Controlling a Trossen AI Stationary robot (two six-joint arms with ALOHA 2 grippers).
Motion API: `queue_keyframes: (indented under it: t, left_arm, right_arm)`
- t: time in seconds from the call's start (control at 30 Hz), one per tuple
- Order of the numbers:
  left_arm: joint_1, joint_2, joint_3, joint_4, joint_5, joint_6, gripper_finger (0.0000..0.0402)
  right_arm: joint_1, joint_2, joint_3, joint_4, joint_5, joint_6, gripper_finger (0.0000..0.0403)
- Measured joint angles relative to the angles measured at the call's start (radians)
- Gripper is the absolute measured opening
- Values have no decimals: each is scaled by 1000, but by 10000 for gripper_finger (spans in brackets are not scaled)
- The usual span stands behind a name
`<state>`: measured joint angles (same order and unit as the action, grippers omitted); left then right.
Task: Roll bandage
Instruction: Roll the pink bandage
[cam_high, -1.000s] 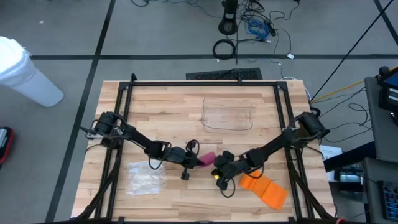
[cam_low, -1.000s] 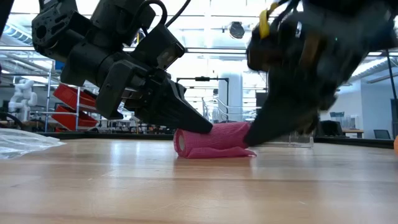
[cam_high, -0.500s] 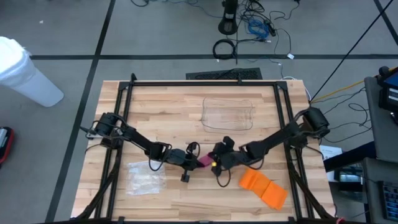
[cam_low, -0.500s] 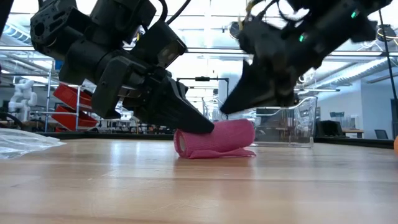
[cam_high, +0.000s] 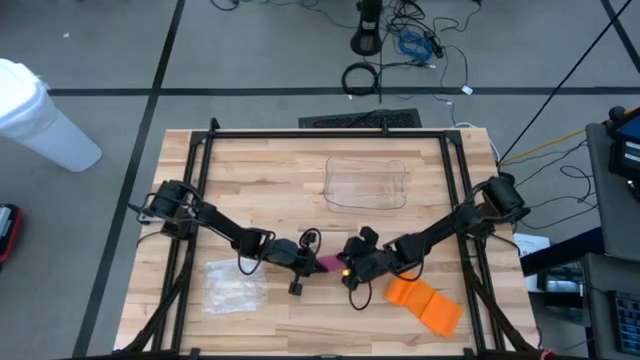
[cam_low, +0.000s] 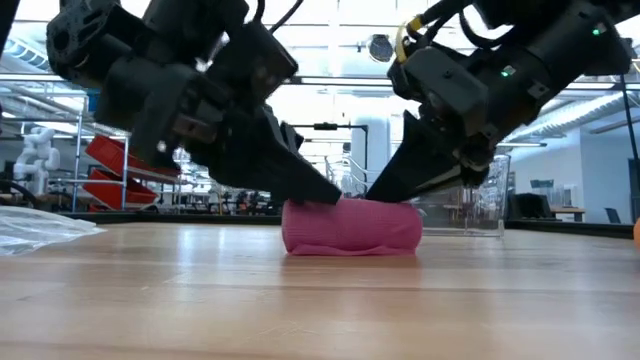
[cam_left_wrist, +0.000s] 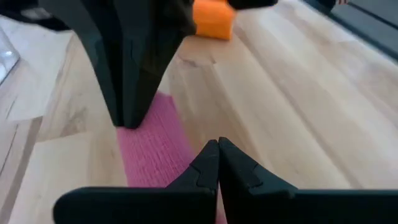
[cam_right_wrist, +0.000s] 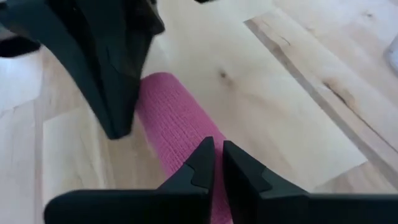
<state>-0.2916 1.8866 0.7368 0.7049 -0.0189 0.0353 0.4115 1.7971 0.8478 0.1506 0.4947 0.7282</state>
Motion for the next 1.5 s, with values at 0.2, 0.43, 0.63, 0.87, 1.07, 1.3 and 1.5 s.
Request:
queue_keyframes:
  t: [0.2,0.43,0.63,0.87,1.07,1.3,1.5]
  left_arm:
    - [1,-31,0,8,-14,25,8]
    - [25,-25,1,-27,-83,25,8]
    - [19,-22,2,-55,-84,24,8]
    - [-2,-22,2,-60,-82,23,8]
    - [-20,-22,2,-62,-81,24,8]
    - [-19,-23,2,-64,-82,24,8]
    - [-29,-32,2,-72,-64,22,8]
  right_arm:
    - [35,3,0,-1,24,26,20]
    - [48,10,0,3,31,46,20]
    - [72,29,2,11,39,83,20]
    - [105,32,1,35,25,102,20]
    - [139,36,-2,53,13,124,20]
    - [164,32,-1,84,15,137,20]
    - [180,30,60,89,21,66,20]
